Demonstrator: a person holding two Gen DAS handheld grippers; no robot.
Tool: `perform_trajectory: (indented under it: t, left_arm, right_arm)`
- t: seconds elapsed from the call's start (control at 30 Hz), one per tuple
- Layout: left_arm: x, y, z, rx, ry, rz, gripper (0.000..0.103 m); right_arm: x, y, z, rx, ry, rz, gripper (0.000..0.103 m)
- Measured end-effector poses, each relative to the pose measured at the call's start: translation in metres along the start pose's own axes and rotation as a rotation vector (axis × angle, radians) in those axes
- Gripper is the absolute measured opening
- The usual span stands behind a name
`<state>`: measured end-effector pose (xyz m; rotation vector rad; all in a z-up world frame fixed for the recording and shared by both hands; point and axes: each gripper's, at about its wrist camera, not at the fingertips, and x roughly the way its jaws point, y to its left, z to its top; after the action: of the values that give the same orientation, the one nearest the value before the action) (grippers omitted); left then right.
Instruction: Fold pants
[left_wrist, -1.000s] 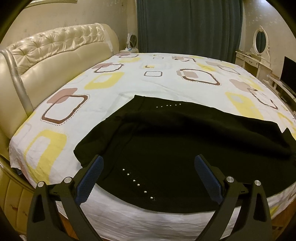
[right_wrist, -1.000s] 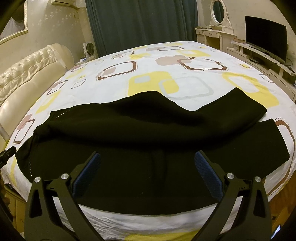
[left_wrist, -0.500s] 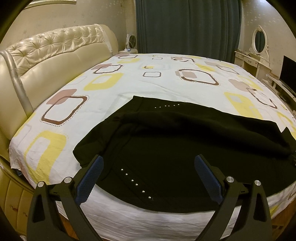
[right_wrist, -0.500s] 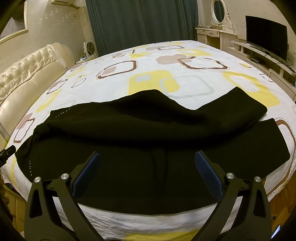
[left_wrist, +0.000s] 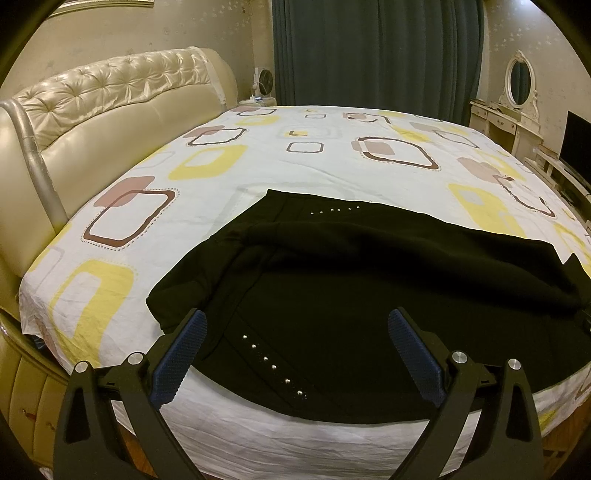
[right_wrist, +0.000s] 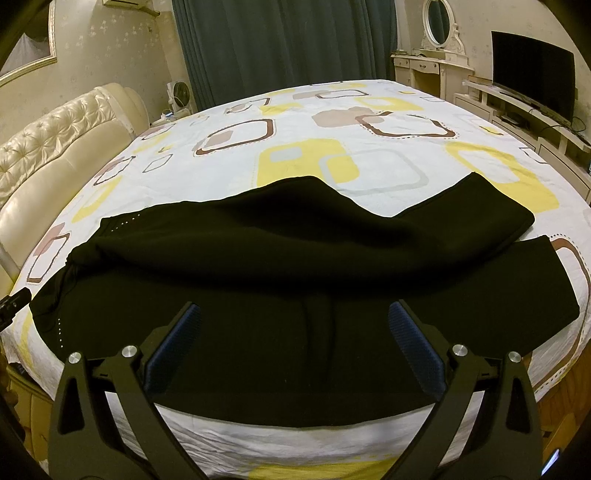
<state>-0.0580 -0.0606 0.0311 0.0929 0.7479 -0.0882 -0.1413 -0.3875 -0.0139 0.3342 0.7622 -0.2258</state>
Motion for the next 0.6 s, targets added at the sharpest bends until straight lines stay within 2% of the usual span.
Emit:
perform_trajectory:
  t: [0.6]
  left_arm:
    - [0.0013,0.0024,-0.0027,-0.001,0.005,-0.005,0.098]
  right_arm:
    - [0.0007,-0.0044,-0.0015,0.008,0.004,0.001,0.101]
